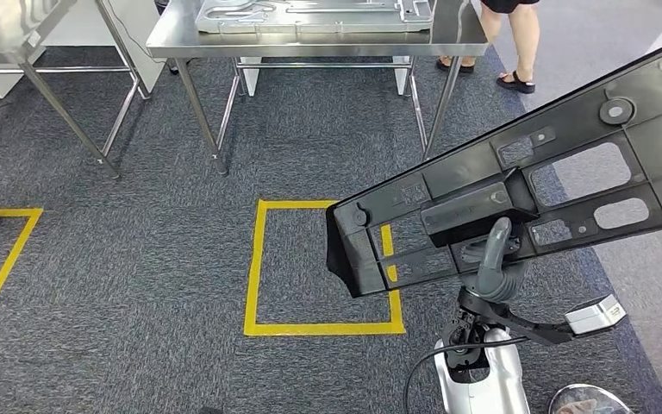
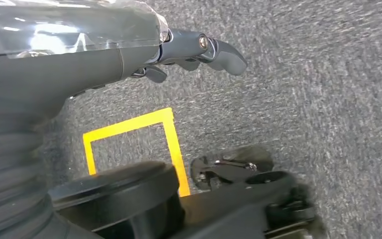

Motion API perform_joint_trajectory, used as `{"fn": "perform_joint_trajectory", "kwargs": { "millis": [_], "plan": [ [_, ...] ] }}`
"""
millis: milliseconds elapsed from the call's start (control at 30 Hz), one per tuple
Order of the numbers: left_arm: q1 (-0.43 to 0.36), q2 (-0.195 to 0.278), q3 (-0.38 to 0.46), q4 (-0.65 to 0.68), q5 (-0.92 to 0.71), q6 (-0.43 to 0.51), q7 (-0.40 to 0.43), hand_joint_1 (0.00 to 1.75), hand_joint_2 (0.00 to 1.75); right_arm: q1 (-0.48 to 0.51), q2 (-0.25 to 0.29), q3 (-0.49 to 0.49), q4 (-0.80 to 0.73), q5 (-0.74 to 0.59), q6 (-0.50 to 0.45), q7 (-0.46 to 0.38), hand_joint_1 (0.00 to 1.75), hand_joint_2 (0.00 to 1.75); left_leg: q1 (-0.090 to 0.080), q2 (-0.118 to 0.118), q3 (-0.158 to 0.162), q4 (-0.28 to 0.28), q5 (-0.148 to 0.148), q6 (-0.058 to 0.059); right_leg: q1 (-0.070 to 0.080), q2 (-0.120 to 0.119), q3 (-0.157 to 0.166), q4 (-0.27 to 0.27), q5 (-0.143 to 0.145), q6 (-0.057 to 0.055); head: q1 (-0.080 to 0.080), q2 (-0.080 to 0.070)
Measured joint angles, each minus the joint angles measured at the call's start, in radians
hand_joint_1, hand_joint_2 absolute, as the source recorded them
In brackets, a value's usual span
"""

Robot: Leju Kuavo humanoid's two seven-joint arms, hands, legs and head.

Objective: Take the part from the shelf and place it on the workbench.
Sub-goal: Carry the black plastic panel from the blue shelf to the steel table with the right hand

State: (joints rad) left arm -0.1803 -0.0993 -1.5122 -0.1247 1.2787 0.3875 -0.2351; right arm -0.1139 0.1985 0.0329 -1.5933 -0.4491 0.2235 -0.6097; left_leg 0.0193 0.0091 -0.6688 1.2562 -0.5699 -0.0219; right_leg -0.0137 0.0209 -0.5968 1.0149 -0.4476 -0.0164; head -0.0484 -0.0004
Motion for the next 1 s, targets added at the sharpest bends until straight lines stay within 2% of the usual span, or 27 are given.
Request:
{"fn": "perform_joint_trajectory", "kwargs": {
  "millis": [33, 67, 100, 133, 233, 300, 333, 400, 433, 467, 500, 533, 600, 633, 667, 733, 767, 800, 833, 867, 900, 933, 967, 1000],
  "plan": [
    [-0.001, 0.001, 0.000, 0.000, 0.000, -0.001, 0.000, 0.00, 1.75, 0.000, 0.000, 0.003, -0.001, 0.000, 0.000, 0.000, 1.75, 1.75, -0.002, -0.002, 0.030, -0.072, 0.043, 0.008, 0.002, 0.005, 0.004, 0.000, -0.004, 0.000, 0.000, 0.000],
    [-0.002, 0.002, 0.000, 0.000, 0.000, -0.002, 0.000, 0.00, 1.75, 0.000, 0.000, 0.005, -0.001, 0.000, 0.001, 0.000, 1.75, 1.75, -0.005, -0.004, 0.063, -0.146, 0.071, 0.016, 0.004, 0.009, 0.007, 0.000, -0.009, 0.002, 0.000, 0.000],
    [-0.003, 0.004, 0.000, 0.000, 0.001, -0.003, 0.000, 0.00, 1.75, -0.001, -0.001, 0.007, -0.002, 0.001, 0.001, 0.000, 1.75, 1.75, -0.009, -0.005, 0.088, -0.203, 0.085, 0.023, 0.005, 0.012, 0.009, 0.000, -0.014, 0.006, 0.000, 0.000],
    [-0.005, 0.006, 0.000, 0.000, 0.003, -0.004, 0.000, 0.00, 1.75, -0.002, -0.001, 0.008, -0.002, 0.002, 0.000, 0.000, 1.75, 1.75, -0.013, -0.007, 0.103, -0.238, 0.086, 0.028, 0.004, 0.014, 0.010, -0.001, -0.018, 0.012, 0.000, 0.000],
    [-0.005, 0.007, 0.000, 0.000, 0.008, -0.006, -0.001, 0.00, 1.75, -0.004, -0.002, 0.013, -0.002, 0.005, -0.007, -0.001, 1.75, 1.75, -0.014, -0.006, 0.124, -0.263, 0.076, 0.042, 0.003, 0.013, 0.015, 0.016, -0.010, 0.035, 0.000, 0.000],
    [-0.004, 0.009, 0.001, 0.000, 0.010, -0.006, -0.001, 0.00, 1.75, -0.005, -0.004, 0.017, -0.005, 0.008, -0.013, -0.004, 1.75, 1.75, -0.009, -0.006, 0.154, -0.269, 0.071, 0.054, 0.002, 0.004, 0.001, 0.065, -0.024, 0.046, 0.000, 0.000],
    [-0.003, 0.010, 0.001, 0.000, 0.012, -0.005, -0.001, 0.00, 1.75, -0.006, -0.005, 0.020, -0.006, 0.010, -0.016, -0.006, 1.75, 1.75, -0.008, -0.005, 0.167, -0.271, 0.067, 0.056, 0.001, -0.002, -0.026, 0.114, -0.042, 0.049, 0.000, 0.000],
    [0.000, 0.011, 0.001, 0.000, 0.017, -0.001, -0.001, 0.00, 1.75, -0.005, -0.008, 0.024, -0.008, 0.011, -0.019, -0.007, 1.75, 1.75, -0.008, -0.003, 0.187, -0.272, 0.051, 0.056, -0.001, -0.010, -0.113, 0.234, -0.086, 0.055, 0.000, 0.000],
    [0.003, 0.011, 0.001, 0.000, 0.020, 0.002, -0.001, 0.00, 1.75, -0.003, -0.009, 0.025, -0.008, 0.011, -0.018, -0.007, 1.75, 1.75, -0.008, -0.003, 0.196, -0.272, 0.043, 0.054, -0.002, -0.012, -0.153, 0.275, -0.101, 0.058, 0.000, 0.000],
    [0.007, 0.011, 0.001, 0.000, 0.022, 0.004, -0.001, 0.00, 1.75, -0.001, -0.010, 0.025, -0.008, 0.011, -0.018, -0.007, 1.75, 1.75, -0.008, -0.004, 0.207, -0.272, 0.032, 0.053, -0.002, -0.014, -0.179, 0.285, -0.105, 0.061, 0.000, 0.000],
    [0.010, 0.011, 0.001, 0.000, 0.023, 0.007, -0.001, 0.00, 1.75, 0.001, -0.011, 0.025, -0.008, 0.011, -0.017, -0.007, 1.75, 1.75, -0.007, -0.004, 0.222, -0.272, 0.020, 0.050, -0.003, -0.016, -0.187, 0.259, -0.095, 0.062, 0.000, 0.000],
    [0.011, 0.011, 0.001, 0.000, 0.023, 0.009, -0.001, 0.00, 1.75, 0.001, -0.012, 0.025, -0.008, 0.011, -0.016, -0.007, 1.75, 1.75, -0.006, -0.003, 0.239, -0.272, 0.006, 0.048, -0.003, -0.020, -0.180, 0.206, -0.068, 0.062, 0.000, 0.000],
    [0.012, 0.011, 0.001, 0.000, 0.022, 0.013, -0.001, 0.00, 1.75, 0.003, -0.015, 0.025, -0.007, 0.011, -0.016, -0.007, 1.75, 1.75, -0.005, -0.002, 0.272, -0.275, -0.026, 0.039, 0.000, -0.035, -0.154, 0.090, 0.040, 0.052, 0.000, 0.000],
    [0.012, 0.011, 0.001, 0.000, 0.020, 0.014, -0.001, 0.00, 1.75, 0.005, -0.017, 0.025, -0.007, 0.012, -0.017, -0.007, 1.75, 1.75, -0.006, -0.001, 0.283, -0.280, -0.039, 0.033, 0.005, -0.041, -0.145, 0.058, 0.076, 0.043, 0.001, 0.000],
    [0.011, 0.011, 0.001, 0.000, 0.019, 0.015, 0.000, 0.00, 1.75, 0.007, -0.019, 0.025, -0.009, 0.013, -0.017, -0.006, 1.75, 1.75, -0.007, 0.002, 0.298, -0.289, -0.049, 0.025, 0.009, -0.045, -0.140, 0.043, 0.096, 0.032, 0.001, 0.000],
    [0.003, 0.011, 0.001, 0.000, 0.018, 0.016, 0.000, 0.00, 1.75, 0.009, -0.021, 0.025, -0.018, 0.015, -0.017, -0.007, 1.75, 1.75, -0.009, 0.006, 0.310, -0.279, -0.037, 0.011, 0.012, -0.038, -0.122, 0.038, 0.067, 0.014, 0.002, 0.000],
    [-0.002, 0.011, 0.001, 0.000, 0.017, 0.017, -0.001, 0.00, 1.75, 0.010, -0.022, 0.025, -0.023, 0.016, -0.017, -0.008, 1.75, 1.75, -0.008, 0.006, 0.302, -0.244, -0.017, 0.007, 0.010, -0.033, -0.105, 0.032, 0.055, 0.006, 0.002, 0.000],
    [-0.007, 0.011, 0.001, 0.000, 0.016, 0.018, -0.001, 0.00, 1.75, 0.010, -0.022, 0.025, -0.027, 0.017, -0.017, -0.009, 1.75, 1.75, -0.007, 0.004, 0.270, -0.183, 0.010, 0.003, 0.009, -0.030, -0.084, 0.026, 0.043, -0.001, 0.002, 0.000],
    [-0.010, 0.010, 0.001, 0.000, 0.016, 0.018, -0.001, 0.00, 1.75, 0.011, -0.022, 0.026, -0.029, 0.018, -0.017, -0.009, 1.75, 1.75, -0.007, 0.002, 0.226, -0.111, 0.024, 0.000, 0.007, -0.028, -0.059, 0.018, 0.030, -0.007, 0.001, 0.000],
    [-0.010, 0.010, 0.001, 0.000, 0.016, 0.020, -0.001, 0.00, 1.75, 0.012, -0.022, 0.027, -0.030, 0.019, -0.017, -0.010, 1.75, 1.75, -0.006, 0.001, 0.174, -0.043, 0.021, -0.002, 0.007, -0.025, -0.036, 0.011, 0.015, -0.010, 0.001, 0.000],
    [-0.009, 0.010, 0.001, 0.000, 0.017, 0.021, -0.001, 0.00, 1.75, 0.012, -0.023, 0.029, -0.030, 0.020, -0.017, -0.010, 1.75, 1.75, -0.006, 0.000, 0.122, 0.007, -0.006, -0.003, 0.008, -0.022, -0.011, 0.004, 0.000, -0.013, 0.001, 0.000],
    [-0.006, 0.010, 0.001, 0.000, 0.018, 0.023, -0.001, 0.00, 1.75, 0.013, -0.023, 0.030, -0.029, 0.021, -0.018, -0.010, 1.75, 1.75, -0.007, 0.000, 0.077, 0.031, -0.054, -0.003, 0.008, -0.017, 0.014, -0.001, -0.015, -0.015, 0.001, 0.000],
    [-0.002, 0.010, 0.001, 0.000, 0.020, 0.027, 0.000, 0.00, 1.75, 0.013, -0.023, 0.032, -0.029, 0.022, -0.020, -0.010, 1.75, 1.75, -0.008, 0.000, 0.041, 0.034, -0.105, 0.000, 0.010, -0.011, 0.041, -0.005, -0.032, -0.015, 0.001, 0.000],
    [0.002, 0.011, 0.001, 0.000, 0.023, 0.030, 0.001, 0.00, 1.75, 0.013, -0.023, 0.034, -0.029, 0.023, -0.021, -0.010, 1.75, 1.75, -0.011, 0.000, 0.014, 0.015, -0.142, 0.004, 0.012, -0.007, 0.069, -0.008, -0.048, -0.015, 0.001, 0.000]
  ]
}}
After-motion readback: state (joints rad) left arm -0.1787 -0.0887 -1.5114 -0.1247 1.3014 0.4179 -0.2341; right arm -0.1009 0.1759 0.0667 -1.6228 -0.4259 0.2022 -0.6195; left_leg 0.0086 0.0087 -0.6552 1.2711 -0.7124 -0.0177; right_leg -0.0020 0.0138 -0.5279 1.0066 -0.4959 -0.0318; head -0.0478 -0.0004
